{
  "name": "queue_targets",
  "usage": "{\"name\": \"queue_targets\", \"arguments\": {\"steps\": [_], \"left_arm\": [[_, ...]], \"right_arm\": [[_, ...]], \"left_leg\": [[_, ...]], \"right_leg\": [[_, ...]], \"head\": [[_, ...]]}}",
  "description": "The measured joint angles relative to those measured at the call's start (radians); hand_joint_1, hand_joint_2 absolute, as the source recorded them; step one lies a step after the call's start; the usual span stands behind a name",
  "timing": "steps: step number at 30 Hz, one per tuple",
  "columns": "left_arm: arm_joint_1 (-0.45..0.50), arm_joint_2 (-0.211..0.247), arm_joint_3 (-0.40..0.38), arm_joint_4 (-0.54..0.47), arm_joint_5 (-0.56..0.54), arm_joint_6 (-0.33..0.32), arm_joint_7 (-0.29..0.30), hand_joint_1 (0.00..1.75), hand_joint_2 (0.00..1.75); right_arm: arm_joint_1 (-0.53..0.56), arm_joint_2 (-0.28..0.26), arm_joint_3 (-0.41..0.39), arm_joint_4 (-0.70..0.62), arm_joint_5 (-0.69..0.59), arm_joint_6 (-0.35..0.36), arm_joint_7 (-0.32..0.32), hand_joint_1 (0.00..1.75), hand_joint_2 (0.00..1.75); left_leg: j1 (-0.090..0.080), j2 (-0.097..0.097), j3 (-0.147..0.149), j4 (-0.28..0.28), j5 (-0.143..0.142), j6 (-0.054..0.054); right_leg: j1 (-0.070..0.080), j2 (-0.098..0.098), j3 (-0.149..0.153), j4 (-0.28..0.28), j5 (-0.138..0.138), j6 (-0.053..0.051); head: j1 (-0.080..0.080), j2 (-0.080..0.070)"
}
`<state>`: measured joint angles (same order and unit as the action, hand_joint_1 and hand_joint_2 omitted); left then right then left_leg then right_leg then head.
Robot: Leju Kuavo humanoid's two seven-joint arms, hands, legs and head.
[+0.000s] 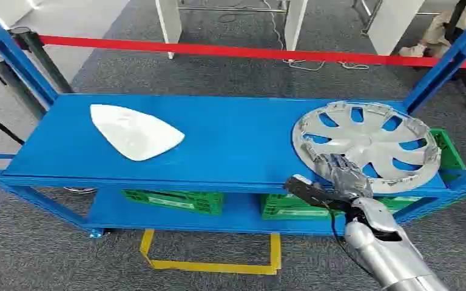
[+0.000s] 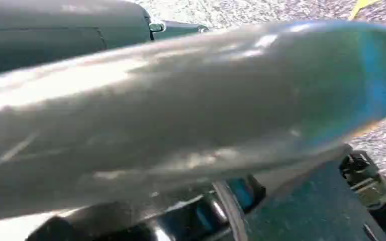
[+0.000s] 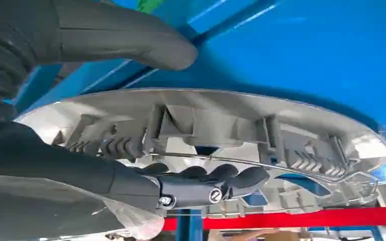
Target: Take the parts from the cabinet and place them on the table.
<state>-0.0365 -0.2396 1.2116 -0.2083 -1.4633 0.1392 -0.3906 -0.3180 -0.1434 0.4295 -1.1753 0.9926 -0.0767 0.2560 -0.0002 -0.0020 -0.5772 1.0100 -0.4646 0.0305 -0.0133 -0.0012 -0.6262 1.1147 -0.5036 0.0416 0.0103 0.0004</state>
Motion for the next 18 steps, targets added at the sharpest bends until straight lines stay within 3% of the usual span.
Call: {"name": "queue_targets", "arguments": {"steps": [1,2,5,7,8,10,11,12,13,14,16,18], "left_arm": [[0.000,0.000,0.000,0.000,0.000,0.000,0.000,0.00,0.00],[-0.001,0.000,0.000,0.000,0.000,0.000,0.000,0.00,0.00],[0.000,-0.001,0.002,0.000,-0.002,0.000,0.000,0.00,0.00],[0.000,0.000,0.002,0.000,-0.006,0.000,0.000,0.00,0.00],[0.000,0.000,0.002,0.000,-0.007,0.001,0.000,0.00,0.00],[0.000,0.000,0.002,0.000,-0.008,0.001,0.000,0.00,0.00],[0.001,0.001,0.002,0.000,-0.008,0.001,-0.001,0.00,0.00],[0.003,0.002,0.003,0.000,-0.008,0.001,-0.002,0.00,0.00],[0.003,0.002,0.003,0.000,-0.008,0.001,-0.002,0.00,0.00],[0.002,0.002,0.003,0.000,-0.008,0.001,-0.002,0.00,0.00],[0.001,0.003,0.003,0.000,-0.008,0.001,-0.002,0.00,0.00],[-0.001,0.003,0.004,0.000,-0.008,0.001,-0.002,0.00,0.00]], "right_arm": [[-0.003,0.000,-0.001,0.000,0.000,0.000,0.000,1.75,1.75],[-0.008,0.000,-0.001,0.002,0.000,0.002,-0.001,1.75,1.75],[-0.012,0.000,-0.001,0.005,-0.019,0.008,-0.022,1.75,1.75],[-0.017,0.000,0.000,0.006,-0.042,0.017,-0.044,1.75,1.75],[-0.021,0.000,0.000,0.008,-0.053,0.018,-0.050,1.75,1.75],[-0.025,0.000,0.001,0.013,-0.065,0.018,-0.057,1.75,1.75],[-0.027,0.000,0.001,0.016,-0.069,0.018,-0.060,1.75,1.75],[-0.029,0.000,0.000,0.019,-0.071,0.018,-0.060,1.75,1.75],[-0.031,0.000,0.000,0.021,-0.073,0.018,-0.062,1.75,1.75],[-0.033,0.000,0.000,0.023,-0.074,0.017,-0.063,1.75,1.75],[-0.038,0.000,0.001,0.025,-0.081,0.016,-0.064,1.75,1.75],[-0.041,0.000,0.001,0.028,-0.086,0.015,-0.065,1.75,1.75]], "left_leg": [[0.000,0.000,0.001,0.002,-0.003,-0.004],[-0.008,-0.001,-0.004,0.010,-0.006,-0.011],[-0.003,-0.001,-0.004,0.005,0.001,-0.025],[-0.001,-0.002,-0.007,0.020,-0.017,-0.035],[-0.001,-0.001,-0.025,0.064,-0.050,-0.041],[0.004,-0.001,-0.092,0.221,-0.128,-0.048],[0.004,-0.001,-0.119,0.284,-0.149,-0.050],[0.005,-0.001,-0.128,0.308,-0.149,-0.051],[0.007,-0.001,-0.117,0.288,-0.124,-0.051],[0.008,-0.001,-0.089,0.229,-0.084,-0.049],[0.009,-0.001,-0.008,0.060,-0.002,-0.044],[0.006,-0.001,0.011,0.006,-0.017,-0.037]], "right_leg": [[0.000,-0.002,0.038,-0.078,0.019,-0.002],[0.004,-0.001,0.056,-0.104,0.005,-0.006],[0.007,0.003,0.055,-0.100,0.007,-0.022],[0.000,0.001,0.062,-0.110,0.016,-0.036],[0.000,0.001,0.063,-0.111,0.016,-0.041],[0.001,-0.001,0.063,-0.111,0.016,-0.045],[0.001,-0.001,0.062,-0.110,0.016,-0.045],[0.001,0.000,0.063,-0.110,0.016,-0.045],[0.001,0.000,0.064,-0.110,0.016,-0.045],[0.001,0.001,0.065,-0.110,0.015,-0.045],[0.001,0.002,0.069,-0.109,0.013,-0.041],[0.009,0.004,0.059,-0.103,0.012,-0.030]], "head": [[0.000,0.000],[0.000,0.000],[-0.003,0.000],[-0.003,0.000],[-0.010,0.000],[-0.009,0.000],[-0.008,0.000],[-0.010,0.000],[-0.010,0.000],[-0.009,0.000],[-0.009,0.000],[-0.008,0.000]]}}
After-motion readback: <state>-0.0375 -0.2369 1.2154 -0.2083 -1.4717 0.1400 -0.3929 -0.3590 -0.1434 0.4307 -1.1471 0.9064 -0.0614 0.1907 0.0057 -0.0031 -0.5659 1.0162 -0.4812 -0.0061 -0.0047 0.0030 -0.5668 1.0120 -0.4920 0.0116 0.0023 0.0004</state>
